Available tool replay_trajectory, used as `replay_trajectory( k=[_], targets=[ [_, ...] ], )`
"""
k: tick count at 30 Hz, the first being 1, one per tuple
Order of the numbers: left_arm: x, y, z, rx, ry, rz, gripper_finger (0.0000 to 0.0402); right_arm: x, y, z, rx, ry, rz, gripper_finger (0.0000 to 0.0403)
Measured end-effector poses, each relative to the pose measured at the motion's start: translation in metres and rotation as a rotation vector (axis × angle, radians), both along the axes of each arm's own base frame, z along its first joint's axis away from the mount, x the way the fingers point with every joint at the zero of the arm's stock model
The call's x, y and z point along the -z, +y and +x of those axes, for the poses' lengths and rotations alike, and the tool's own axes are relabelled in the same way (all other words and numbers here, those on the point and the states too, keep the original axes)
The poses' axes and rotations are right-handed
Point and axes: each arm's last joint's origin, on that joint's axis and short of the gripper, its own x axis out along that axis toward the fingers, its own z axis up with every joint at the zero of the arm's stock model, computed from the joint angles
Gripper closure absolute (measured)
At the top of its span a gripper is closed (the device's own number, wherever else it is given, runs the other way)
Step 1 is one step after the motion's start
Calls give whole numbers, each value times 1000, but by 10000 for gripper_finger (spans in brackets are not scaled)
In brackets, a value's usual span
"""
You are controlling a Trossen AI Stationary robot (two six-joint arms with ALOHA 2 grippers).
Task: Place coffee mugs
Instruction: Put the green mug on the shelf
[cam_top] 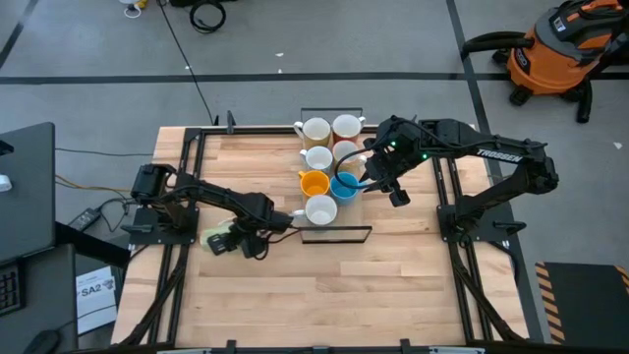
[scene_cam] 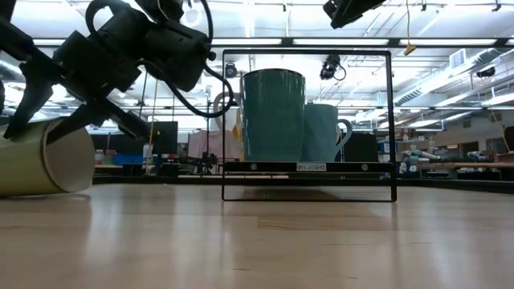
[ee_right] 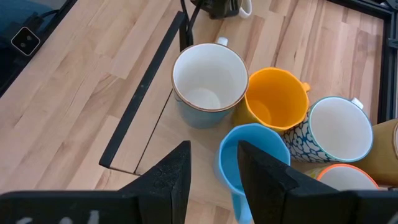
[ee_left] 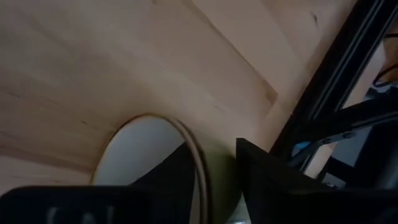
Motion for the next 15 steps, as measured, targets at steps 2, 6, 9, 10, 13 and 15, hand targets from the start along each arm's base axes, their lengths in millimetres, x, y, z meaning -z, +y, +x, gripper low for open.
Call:
replay_trajectory(
  k=[2, 6, 9, 10, 13, 15],
  targets=[
    [0, 0, -1, -6, 10, 7, 297, 0, 0, 0, 0, 0, 0, 266],
    [-1, 0, -2, -4, 19, 14, 304, 0, 0, 0, 0, 0, 0, 266],
    [-3, 0, -2, 1, 28, 19, 306, 0, 0, 0, 0, 0, 0, 266],
    [-4, 0, -2, 4, 30, 23, 306, 0, 0, 0, 0, 0, 0, 266],
    [-9, 0, 1, -1, 20, 39, 308, 0, 0, 0, 0, 0, 0, 266],
    [-12, 0, 4, -6, 9, 44, 310, 0, 0, 0, 0, 0, 0, 266]
  ],
)
